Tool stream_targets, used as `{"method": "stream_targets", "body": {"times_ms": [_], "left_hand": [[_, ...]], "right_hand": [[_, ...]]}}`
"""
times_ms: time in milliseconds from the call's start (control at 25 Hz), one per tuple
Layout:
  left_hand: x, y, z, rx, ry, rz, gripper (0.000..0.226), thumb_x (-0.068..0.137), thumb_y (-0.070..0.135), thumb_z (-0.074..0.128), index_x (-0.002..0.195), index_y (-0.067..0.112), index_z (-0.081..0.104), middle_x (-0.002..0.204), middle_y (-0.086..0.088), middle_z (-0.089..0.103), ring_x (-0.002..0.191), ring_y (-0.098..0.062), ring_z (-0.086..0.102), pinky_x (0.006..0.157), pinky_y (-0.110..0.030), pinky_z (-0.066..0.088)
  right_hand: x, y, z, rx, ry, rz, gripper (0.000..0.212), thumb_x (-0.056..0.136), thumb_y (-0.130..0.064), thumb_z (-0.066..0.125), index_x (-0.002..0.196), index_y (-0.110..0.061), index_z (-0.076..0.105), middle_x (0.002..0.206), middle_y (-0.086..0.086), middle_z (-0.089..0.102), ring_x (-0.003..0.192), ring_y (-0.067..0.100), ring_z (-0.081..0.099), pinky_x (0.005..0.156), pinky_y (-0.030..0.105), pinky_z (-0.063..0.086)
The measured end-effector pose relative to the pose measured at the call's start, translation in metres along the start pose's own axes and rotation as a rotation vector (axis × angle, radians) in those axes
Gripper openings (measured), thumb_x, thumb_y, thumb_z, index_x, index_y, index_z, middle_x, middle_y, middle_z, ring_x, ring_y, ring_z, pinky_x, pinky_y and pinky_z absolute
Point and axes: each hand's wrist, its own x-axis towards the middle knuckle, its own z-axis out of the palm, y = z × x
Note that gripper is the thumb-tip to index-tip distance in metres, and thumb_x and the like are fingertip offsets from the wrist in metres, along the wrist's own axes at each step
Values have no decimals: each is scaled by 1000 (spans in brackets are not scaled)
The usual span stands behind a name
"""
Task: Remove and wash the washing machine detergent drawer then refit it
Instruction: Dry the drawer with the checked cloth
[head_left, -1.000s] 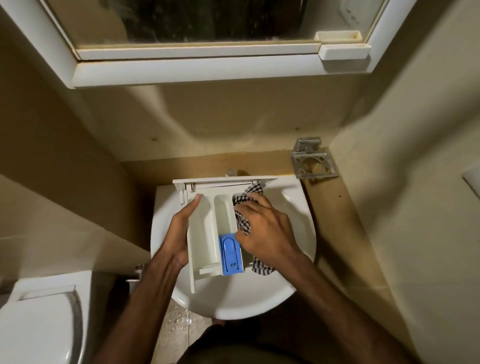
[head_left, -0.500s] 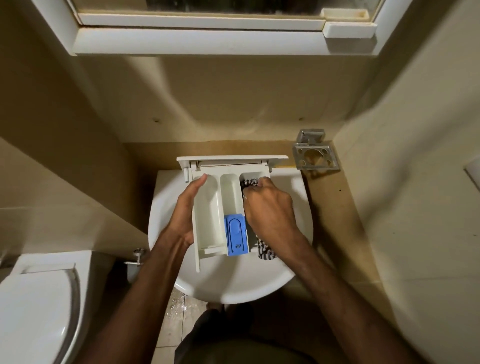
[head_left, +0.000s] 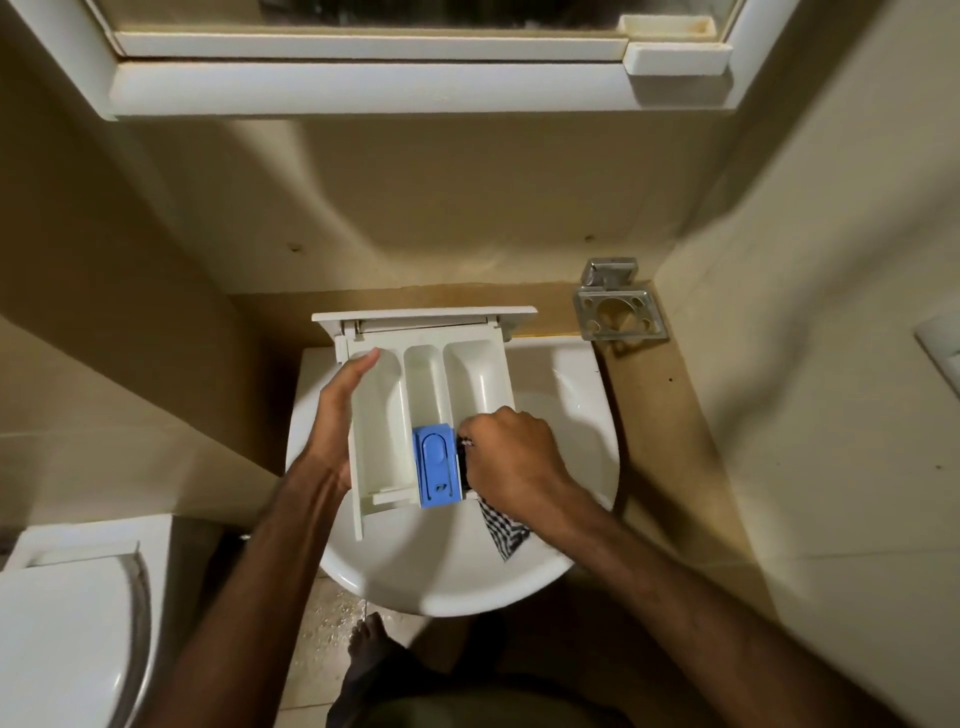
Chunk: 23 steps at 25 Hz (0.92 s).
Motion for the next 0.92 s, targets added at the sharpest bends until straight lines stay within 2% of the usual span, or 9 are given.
{"method": "stream_targets", "body": {"times_ms": [160,240,360,440,520,640,800,880,920], "left_hand": [[9,14,-4,-30,-53,0,25,80,51,77,87,27,82,80,3,76,69,-16,74,59,-28,59],[11,15,-7,-29,-79,-33,29,78,52,78,89,26,82,81,1,76,70,-18,74,61,-30,60],[14,22,-19,-4,-89,-57,39,75,54,80,99,23,79,89,-2,75,76,-21,73,67,-33,60],[17,29,-28,-1,-99,-58,40,76,53,80,101,22,79,90,-2,75,78,-21,73,69,-32,60],[21,35,-36,-7,-112,-51,35,77,50,80,99,23,80,90,-1,76,78,-20,73,67,-31,60],[24,42,-39,13,-153,-31,29,79,49,82,96,25,79,89,1,77,77,-18,75,65,-30,60],[24,30,-32,35,-182,-126,31,77,48,85,96,26,75,90,1,75,77,-20,74,68,-33,60],[22,23,-30,47,-172,-152,35,75,49,86,99,26,74,92,0,74,79,-20,73,71,-34,60],[23,22,-30,46,-170,-151,36,75,49,86,100,25,74,93,1,74,79,-20,73,72,-34,60]], "right_hand": [[23,-25,-11,-144,530,28,24,82,-1,73,104,-11,72,94,5,75,81,26,75,54,33,55],[39,-30,-26,-115,647,39,26,84,-1,72,109,-11,72,103,7,73,79,26,74,57,35,57],[47,-29,-31,13,385,13,19,91,-8,66,108,-16,70,111,2,68,93,25,68,74,38,56],[39,-25,-31,-17,169,-30,13,87,-23,71,99,-22,72,105,-3,66,96,21,65,75,32,47],[29,-24,-30,-22,-52,-59,22,84,-33,74,105,-29,74,107,-6,68,98,18,64,73,30,42],[16,-28,-23,50,-326,-94,33,87,-28,68,119,-33,71,114,-5,72,102,19,65,73,31,44],[18,-19,-22,54,-486,-80,39,87,-14,64,123,-29,60,109,-5,66,95,18,62,62,29,41],[14,-17,-18,-14,-387,-69,35,86,-9,65,117,-25,63,108,-3,68,96,21,64,67,33,45],[13,-19,-15,-59,-257,-72,32,86,-6,66,114,-23,65,107,-2,69,98,23,65,72,36,49]]}}
